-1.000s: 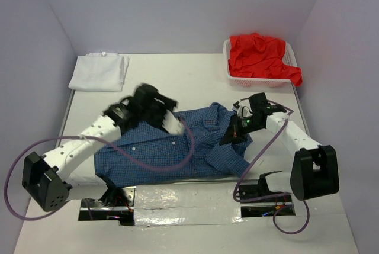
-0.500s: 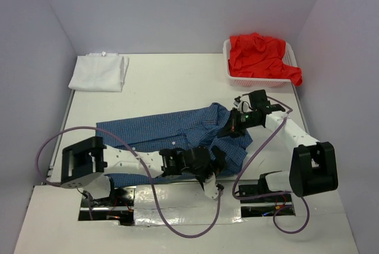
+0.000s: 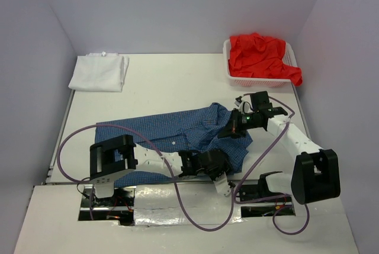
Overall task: Fold and stack the long sleeve shirts
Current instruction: Fold the shirt
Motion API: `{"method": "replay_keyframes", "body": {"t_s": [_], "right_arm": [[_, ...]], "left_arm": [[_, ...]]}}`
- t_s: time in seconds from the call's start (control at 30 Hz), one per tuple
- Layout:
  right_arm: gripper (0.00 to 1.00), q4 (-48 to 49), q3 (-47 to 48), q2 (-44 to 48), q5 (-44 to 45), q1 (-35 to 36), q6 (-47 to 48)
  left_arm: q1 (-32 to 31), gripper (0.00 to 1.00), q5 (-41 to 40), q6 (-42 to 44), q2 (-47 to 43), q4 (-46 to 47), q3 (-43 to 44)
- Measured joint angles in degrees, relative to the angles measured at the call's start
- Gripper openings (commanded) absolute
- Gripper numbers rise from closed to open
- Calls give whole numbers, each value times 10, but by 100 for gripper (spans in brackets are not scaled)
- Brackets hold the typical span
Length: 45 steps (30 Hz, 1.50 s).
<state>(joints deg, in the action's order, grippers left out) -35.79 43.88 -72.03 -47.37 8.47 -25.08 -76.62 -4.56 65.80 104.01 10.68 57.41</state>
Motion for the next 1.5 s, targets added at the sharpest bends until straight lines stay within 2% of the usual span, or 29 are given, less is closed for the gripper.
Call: {"method": "replay_keyframes", "body": {"t_s": [0.07, 0.1, 0.17, 0.2, 0.23, 0.4, 0.47, 0.5, 0.6, 0.7, 0.83, 1.03, 1.07, 1.2, 1.23, 1.27, 1.43, 1.5], "right_arm": [[0, 0, -2, 6, 0, 0, 0], [0, 0, -2, 7, 0, 0, 0], [0, 0, -2, 7, 0, -1, 1], [0, -1, -2, 7, 0, -1, 2], [0, -2, -2, 7, 0, -1, 4], [3, -10, -2, 6, 12, -1, 12], [11, -12, -2, 5, 21, -1, 16], [22, -13, -2, 4, 26, -1, 18], [42, -20, -2, 0, 47, -1, 26], [46, -37, 4, -5, 70, -4, 41], [49, -76, 38, -5, 117, -20, 63], [61, -98, 115, 3, 190, -54, 72], [66, -101, 122, 8, 203, -55, 73], [69, -115, 134, 40, 251, -67, 74], [73, -118, 136, 48, 262, -72, 74], [100, -120, 140, 61, 271, -82, 74], [100, -104, 150, 169, 321, -111, 97], [100, -79, 148, 224, 309, -110, 123]], "left_arm": [[3, 56, -4, 1, 1, -7, 0], [3, 48, -5, 2, 1, -9, 2], [3, 27, -8, 1, 1, -14, 2], [3, 7, -10, -2, 2, -15, 3], [3, 0, -11, -4, 4, -16, 3], [7, 0, -17, -8, 12, -22, 14], [10, 0, -17, -25, 12, -31, 26], [13, 0, -15, -35, 12, -38, 34], [29, 0, 8, -84, 12, -80, 72], [61, 0, 72, -163, 12, -151, 139], [101, 0, 163, -246, 11, -200, 201], [134, 0, 250, -313, 9, -240, 201], [135, 0, 260, -319, 9, -245, 200], [149, 0, 305, -367, 9, -247, 200], [156, 0, 315, -385, 9, -244, 200], [166, 0, 327, -409, 9, -241, 200], [233, 0, 395, -533, -1, -197, 200], [256, 0, 418, -584, -8, -172, 199]]}}
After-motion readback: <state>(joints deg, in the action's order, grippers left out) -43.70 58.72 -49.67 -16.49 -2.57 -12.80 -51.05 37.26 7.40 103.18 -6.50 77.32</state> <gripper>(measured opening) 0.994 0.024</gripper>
